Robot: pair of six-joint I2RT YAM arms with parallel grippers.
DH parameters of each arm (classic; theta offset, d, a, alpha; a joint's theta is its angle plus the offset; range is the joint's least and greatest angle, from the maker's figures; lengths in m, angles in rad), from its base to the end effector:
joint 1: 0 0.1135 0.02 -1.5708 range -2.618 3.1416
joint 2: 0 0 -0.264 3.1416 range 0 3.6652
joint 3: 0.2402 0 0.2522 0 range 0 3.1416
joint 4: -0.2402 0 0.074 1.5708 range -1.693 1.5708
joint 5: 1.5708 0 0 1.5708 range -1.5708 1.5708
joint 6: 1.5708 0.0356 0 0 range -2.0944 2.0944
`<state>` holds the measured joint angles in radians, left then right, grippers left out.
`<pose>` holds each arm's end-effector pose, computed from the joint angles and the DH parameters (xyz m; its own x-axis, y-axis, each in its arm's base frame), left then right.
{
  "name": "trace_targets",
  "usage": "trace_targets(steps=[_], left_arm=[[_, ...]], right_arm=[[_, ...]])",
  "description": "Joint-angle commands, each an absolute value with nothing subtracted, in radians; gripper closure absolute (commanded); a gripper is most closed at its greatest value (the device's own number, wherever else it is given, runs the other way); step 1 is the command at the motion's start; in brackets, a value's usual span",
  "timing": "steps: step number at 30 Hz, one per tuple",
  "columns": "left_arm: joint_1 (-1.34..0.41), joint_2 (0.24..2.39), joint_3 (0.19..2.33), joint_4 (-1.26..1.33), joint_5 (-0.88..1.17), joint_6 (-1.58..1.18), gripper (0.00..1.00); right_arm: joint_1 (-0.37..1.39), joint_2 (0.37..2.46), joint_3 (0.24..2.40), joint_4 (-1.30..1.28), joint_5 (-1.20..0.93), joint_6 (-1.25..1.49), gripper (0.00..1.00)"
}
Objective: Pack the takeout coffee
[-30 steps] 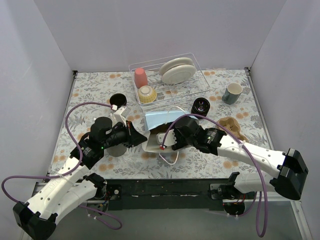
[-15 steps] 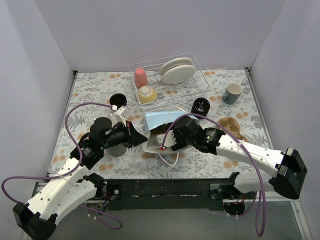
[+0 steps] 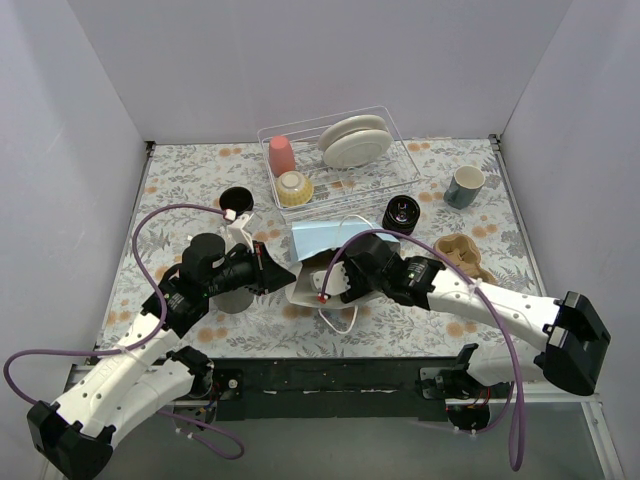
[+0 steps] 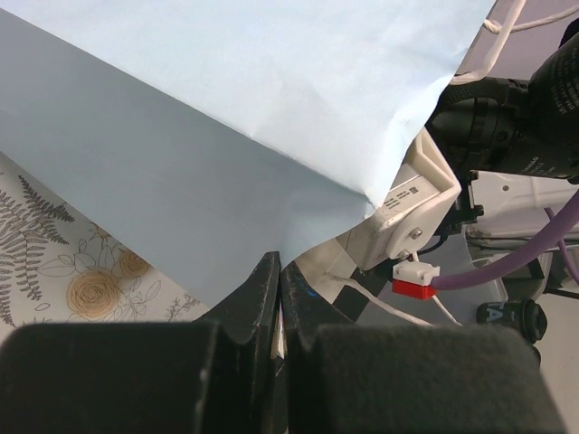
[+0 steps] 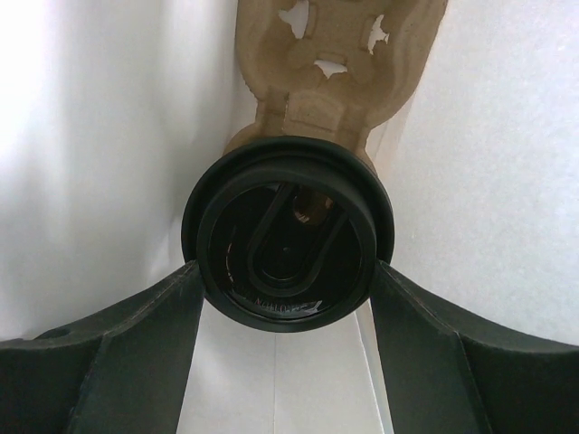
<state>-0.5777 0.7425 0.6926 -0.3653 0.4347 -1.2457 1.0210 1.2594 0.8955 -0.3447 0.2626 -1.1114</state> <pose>0.1346 -0.1056 0.2968 -0.8832 -0.4502 -0.1313 -0.0589 0.3842 -0.9214 0.1498 0.2268 0.2632 0.4949 -0.8490 -0.1853 -0.6242 -0.1991 -0.7555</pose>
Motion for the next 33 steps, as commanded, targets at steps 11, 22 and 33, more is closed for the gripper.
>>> trace_targets(steps=[11,22,33], left_arm=[[-0.574,0.738,0.681,-0.365,0.460,-1.243,1.00],[-0.574,0.741,0.677,-0.361,0.468,-1.267,1.00],[-0.574,0.744,0.675,-0.350,0.465,-1.289,1.00]], right_arm=[[0.993,1.267,0.859,-0.244,0.268,-1.158,0.56],[0.960,1.304,0.873,-0.224,0.232,-1.164,0.51],[0.947,1.310,0.845,-0.201,0.221,-1.127,0.50]])
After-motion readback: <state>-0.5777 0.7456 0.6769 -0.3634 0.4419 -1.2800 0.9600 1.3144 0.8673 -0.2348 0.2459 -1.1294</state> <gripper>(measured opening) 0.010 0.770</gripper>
